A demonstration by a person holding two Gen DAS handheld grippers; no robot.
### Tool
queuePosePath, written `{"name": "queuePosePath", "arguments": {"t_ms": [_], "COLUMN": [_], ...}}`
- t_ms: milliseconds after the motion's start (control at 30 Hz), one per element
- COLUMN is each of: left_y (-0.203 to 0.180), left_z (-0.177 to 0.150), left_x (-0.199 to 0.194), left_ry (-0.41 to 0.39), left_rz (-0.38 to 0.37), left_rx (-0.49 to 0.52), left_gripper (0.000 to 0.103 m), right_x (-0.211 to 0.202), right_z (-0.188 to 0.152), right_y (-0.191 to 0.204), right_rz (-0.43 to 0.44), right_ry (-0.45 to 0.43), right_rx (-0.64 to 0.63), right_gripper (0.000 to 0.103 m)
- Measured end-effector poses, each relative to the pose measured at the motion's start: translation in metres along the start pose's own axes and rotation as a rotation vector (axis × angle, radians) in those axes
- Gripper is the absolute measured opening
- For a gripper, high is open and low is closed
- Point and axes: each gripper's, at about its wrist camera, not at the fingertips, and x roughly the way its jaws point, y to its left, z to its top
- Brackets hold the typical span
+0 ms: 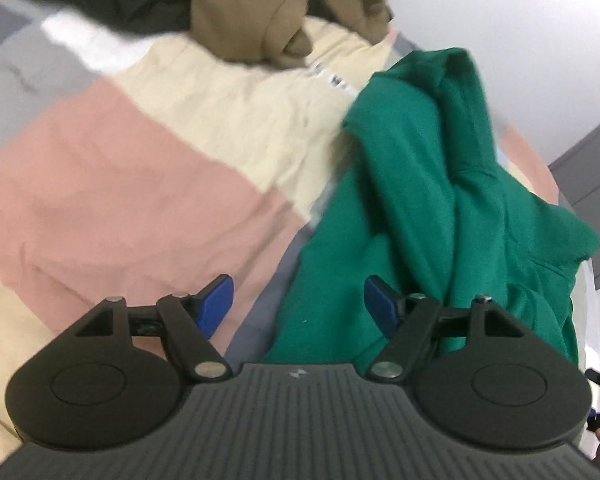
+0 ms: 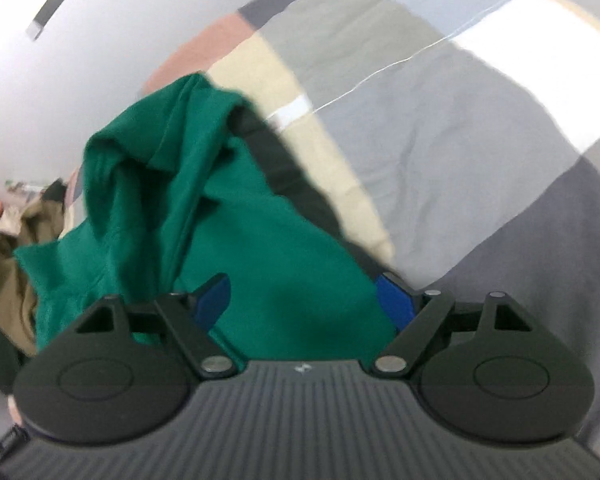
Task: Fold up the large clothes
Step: 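Grasp the folded hoodie with both grippers and lift it off the bed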
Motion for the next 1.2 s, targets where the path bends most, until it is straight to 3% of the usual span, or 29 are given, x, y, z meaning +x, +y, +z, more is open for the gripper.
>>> {"name": "queuePosePath", "arguments": {"t_ms": [67, 133, 200, 300, 433, 500, 667, 733, 800, 933, 967, 1067, 1200], "left_y": [0.002, 0.005, 0.008, 0.008, 0.006, 0.003, -0.004, -0.007, -0.009, -0.015, -0.017, -0.019, -0.030], "left_z": [-0.002, -0.003, -0.005, -0.010, -0.019, -0.023, -0.031, -0.035, -0.040, -0.046, -0.046, -0.048, -0.052], "left_x": [0.002, 0.004, 0.009, 0.018, 0.020, 0.018, 0.010, 0.009, 0.013, 0.023, 0.022, 0.017, 0.013], "left_ry": [0.002, 0.015, 0.040, 0.086, 0.113, 0.095, 0.111, 0.125, 0.147, 0.184, 0.182, 0.195, 0.194], "left_rz": [0.000, -0.015, -0.045, -0.101, -0.196, -0.209, -0.339, -0.346, -0.288, -0.224, -0.229, -0.300, -0.377], "left_rx": [-0.019, -0.047, -0.074, -0.110, -0.151, -0.149, -0.170, -0.157, -0.139, -0.116, -0.115, -0.132, -0.088], "left_gripper": [0.076, 0.077, 0.077, 0.077, 0.077, 0.076, 0.076, 0.076, 0.076, 0.076, 0.075, 0.075, 0.074], "right_x": [-0.004, -0.003, 0.008, 0.028, 0.027, 0.024, 0.016, 0.013, 0.016, 0.035, 0.037, 0.036, 0.029], "right_z": [0.000, 0.001, 0.001, -0.003, -0.009, -0.012, -0.021, -0.025, -0.029, -0.029, -0.029, -0.029, -0.032], "right_y": [-0.002, -0.010, -0.019, -0.031, -0.029, -0.023, 0.011, 0.023, 0.028, 0.020, 0.018, 0.023, 0.042], "right_rz": [-0.107, -0.111, -0.084, 0.014, 0.110, 0.164, 0.382, 0.380, 0.341, 0.115, 0.108, 0.121, 0.301], "right_ry": [-0.043, -0.046, 0.016, 0.138, 0.186, 0.216, 0.290, 0.291, 0.302, 0.324, 0.329, 0.346, 0.378], "right_rx": [-0.001, 0.041, 0.094, 0.194, 0.235, 0.221, 0.082, 0.023, 0.007, 0.040, 0.056, 0.036, -0.045], "right_gripper": [0.083, 0.084, 0.084, 0.087, 0.087, 0.087, 0.087, 0.087, 0.087, 0.082, 0.082, 0.084, 0.085]}}
